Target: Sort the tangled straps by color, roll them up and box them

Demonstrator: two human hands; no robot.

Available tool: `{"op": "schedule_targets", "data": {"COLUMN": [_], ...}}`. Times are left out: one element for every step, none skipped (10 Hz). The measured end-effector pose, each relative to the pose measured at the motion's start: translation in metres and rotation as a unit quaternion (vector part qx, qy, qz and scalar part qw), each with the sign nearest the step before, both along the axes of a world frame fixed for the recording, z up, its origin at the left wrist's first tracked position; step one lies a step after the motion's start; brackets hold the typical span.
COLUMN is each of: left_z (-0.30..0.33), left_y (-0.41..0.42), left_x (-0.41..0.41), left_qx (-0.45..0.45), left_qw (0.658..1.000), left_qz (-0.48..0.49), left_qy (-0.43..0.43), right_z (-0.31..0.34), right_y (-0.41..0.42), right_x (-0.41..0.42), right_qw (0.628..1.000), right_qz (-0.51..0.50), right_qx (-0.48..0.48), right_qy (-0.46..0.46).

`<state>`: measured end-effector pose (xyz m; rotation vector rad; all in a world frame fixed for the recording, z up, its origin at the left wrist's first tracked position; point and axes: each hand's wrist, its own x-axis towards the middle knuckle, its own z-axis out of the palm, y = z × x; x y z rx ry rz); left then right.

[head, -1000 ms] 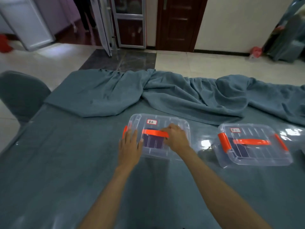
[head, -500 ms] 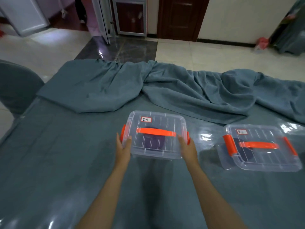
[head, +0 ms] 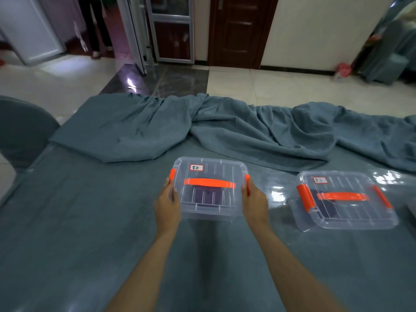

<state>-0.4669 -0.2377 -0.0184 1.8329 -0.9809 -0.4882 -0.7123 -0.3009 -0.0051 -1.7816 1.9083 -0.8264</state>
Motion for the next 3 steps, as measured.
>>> {"op": "schedule_targets", "data": {"left_z": [0.01,0.021,0.04], "left_y": [0.006,0.013,0.035], "left_x": [0.009,0.022,0.018], "left_qx": [0.057,0.126,0.126], "left_qw": [0.994,0.966,0.947], "left_qz": [-0.075,-0.15,-0.157], "left_qy": [-0.057,-0.169,-0.25], "right_z": [0.008,0.017,0.022], "right_y": [0.002,0.017,0.046], "right_x": [-0.017,-0.036,-0.048], "right_qw": [0.996,0.994,0.995], "right_qz": [0.064,0.084,0.074], "right_qx": [0.066,0.065,0.048], "right_qy": [0.008,0.027,0.035]}}
